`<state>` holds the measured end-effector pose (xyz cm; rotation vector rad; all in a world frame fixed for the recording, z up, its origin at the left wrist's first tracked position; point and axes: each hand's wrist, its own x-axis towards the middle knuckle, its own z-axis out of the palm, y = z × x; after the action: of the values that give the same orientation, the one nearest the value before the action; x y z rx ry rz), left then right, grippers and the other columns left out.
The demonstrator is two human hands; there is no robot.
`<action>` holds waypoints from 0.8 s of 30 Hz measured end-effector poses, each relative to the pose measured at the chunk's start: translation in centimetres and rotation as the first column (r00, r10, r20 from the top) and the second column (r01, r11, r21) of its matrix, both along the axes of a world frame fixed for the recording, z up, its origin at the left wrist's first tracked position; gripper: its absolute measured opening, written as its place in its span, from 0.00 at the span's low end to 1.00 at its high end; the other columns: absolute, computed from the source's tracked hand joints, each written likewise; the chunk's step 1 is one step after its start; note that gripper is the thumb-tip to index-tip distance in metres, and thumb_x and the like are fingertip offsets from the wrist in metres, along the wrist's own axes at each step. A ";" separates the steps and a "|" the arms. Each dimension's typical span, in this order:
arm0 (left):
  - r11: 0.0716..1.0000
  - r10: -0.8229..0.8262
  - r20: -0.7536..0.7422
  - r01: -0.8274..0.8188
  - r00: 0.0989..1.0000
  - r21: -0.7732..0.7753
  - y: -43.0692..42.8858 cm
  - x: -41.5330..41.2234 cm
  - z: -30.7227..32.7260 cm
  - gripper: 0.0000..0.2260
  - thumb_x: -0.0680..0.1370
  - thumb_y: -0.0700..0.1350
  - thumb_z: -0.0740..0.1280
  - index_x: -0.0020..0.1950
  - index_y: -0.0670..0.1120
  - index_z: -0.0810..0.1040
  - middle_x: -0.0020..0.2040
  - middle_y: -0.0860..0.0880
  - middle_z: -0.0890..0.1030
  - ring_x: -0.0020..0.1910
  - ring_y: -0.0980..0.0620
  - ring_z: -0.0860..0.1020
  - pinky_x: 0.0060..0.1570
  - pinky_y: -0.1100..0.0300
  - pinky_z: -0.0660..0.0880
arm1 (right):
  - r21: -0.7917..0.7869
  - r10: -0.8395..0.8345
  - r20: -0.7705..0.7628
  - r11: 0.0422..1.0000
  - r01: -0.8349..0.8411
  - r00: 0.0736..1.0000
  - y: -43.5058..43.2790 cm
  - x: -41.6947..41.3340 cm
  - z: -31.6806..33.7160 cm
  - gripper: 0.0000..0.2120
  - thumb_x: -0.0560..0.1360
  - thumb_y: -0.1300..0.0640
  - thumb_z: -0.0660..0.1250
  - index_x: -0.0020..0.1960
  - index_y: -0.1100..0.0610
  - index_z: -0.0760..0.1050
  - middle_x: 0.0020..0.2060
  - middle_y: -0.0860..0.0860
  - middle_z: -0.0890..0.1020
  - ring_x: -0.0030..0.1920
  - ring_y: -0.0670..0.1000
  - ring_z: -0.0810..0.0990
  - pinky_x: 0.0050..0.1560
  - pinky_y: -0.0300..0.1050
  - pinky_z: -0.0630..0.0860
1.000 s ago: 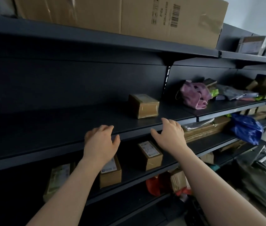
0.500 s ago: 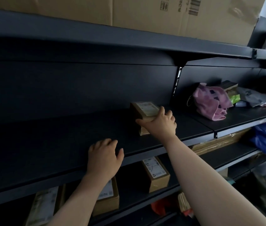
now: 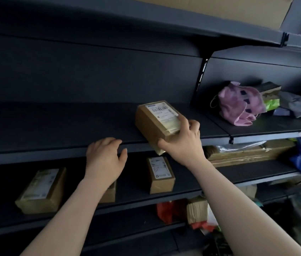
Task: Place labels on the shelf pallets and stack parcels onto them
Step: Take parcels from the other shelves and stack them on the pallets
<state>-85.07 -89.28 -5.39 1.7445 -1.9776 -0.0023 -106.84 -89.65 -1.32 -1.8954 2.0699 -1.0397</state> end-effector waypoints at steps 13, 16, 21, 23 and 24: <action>0.996 0.013 -0.086 -0.005 0.996 0.089 8.0 -7.1 -4.4 0.19 0.79 0.54 0.60 0.66 0.48 0.75 0.61 0.48 0.79 0.58 0.45 0.77 0.57 0.49 0.73 | 0.010 0.044 0.039 0.999 -0.044 0.998 11.5 -9.9 -10.7 0.50 0.58 0.47 0.76 0.72 0.39 0.49 0.66 0.50 0.54 0.65 0.54 0.59 0.59 0.49 0.70; 0.986 0.027 -0.080 -0.013 0.996 0.167 7.9 -7.5 -5.7 0.19 0.79 0.54 0.60 0.68 0.48 0.73 0.62 0.48 0.78 0.58 0.46 0.77 0.56 0.49 0.74 | 0.091 -0.015 0.045 0.996 0.010 0.999 11.8 -10.9 -12.9 0.50 0.58 0.46 0.75 0.72 0.39 0.50 0.66 0.49 0.53 0.67 0.59 0.60 0.59 0.56 0.74; 0.960 0.040 -0.115 -0.006 0.993 0.280 5.5 -8.2 -8.1 0.20 0.80 0.55 0.58 0.69 0.48 0.71 0.63 0.48 0.77 0.56 0.48 0.78 0.49 0.53 0.77 | 0.208 -0.136 0.060 0.971 0.121 0.989 9.5 -11.6 -15.7 0.50 0.57 0.42 0.73 0.72 0.40 0.48 0.67 0.50 0.53 0.68 0.60 0.59 0.64 0.59 0.70; 0.940 0.045 -0.131 0.003 0.990 0.342 3.6 -8.5 -9.5 0.22 0.80 0.56 0.57 0.71 0.48 0.69 0.65 0.48 0.76 0.58 0.48 0.77 0.52 0.53 0.76 | 0.252 -0.185 0.076 0.954 0.161 0.980 7.8 -11.8 -16.7 0.50 0.58 0.42 0.73 0.72 0.40 0.48 0.67 0.52 0.54 0.68 0.61 0.60 0.66 0.58 0.68; 0.929 0.047 -0.140 0.008 0.989 0.371 2.6 -8.7 -10.2 0.22 0.80 0.56 0.57 0.71 0.48 0.69 0.66 0.48 0.75 0.60 0.48 0.76 0.55 0.52 0.76 | 0.277 -0.210 0.084 0.944 0.179 0.974 7.0 -12.0 -17.2 0.50 0.58 0.42 0.73 0.72 0.40 0.48 0.67 0.52 0.55 0.67 0.62 0.60 0.65 0.58 0.68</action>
<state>-93.72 -86.65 -15.59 1.9293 -1.9424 -0.5157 -118.82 -82.69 -18.48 -1.4946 2.2360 -0.8291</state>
